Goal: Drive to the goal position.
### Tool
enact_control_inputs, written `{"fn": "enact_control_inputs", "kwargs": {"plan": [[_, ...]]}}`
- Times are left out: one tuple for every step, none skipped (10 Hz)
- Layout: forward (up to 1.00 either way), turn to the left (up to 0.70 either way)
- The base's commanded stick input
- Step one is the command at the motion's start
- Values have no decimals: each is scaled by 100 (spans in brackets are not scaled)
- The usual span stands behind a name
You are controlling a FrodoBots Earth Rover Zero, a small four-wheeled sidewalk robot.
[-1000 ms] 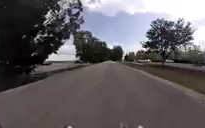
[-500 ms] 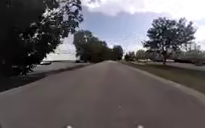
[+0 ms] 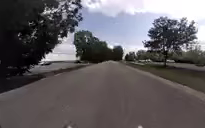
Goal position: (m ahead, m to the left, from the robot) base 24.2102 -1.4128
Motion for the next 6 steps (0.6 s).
{"fn": "enact_control_inputs", "kwargs": {"plan": [[70,0],[70,0],[70,0],[70,0],[70,0],[70,0]]}}
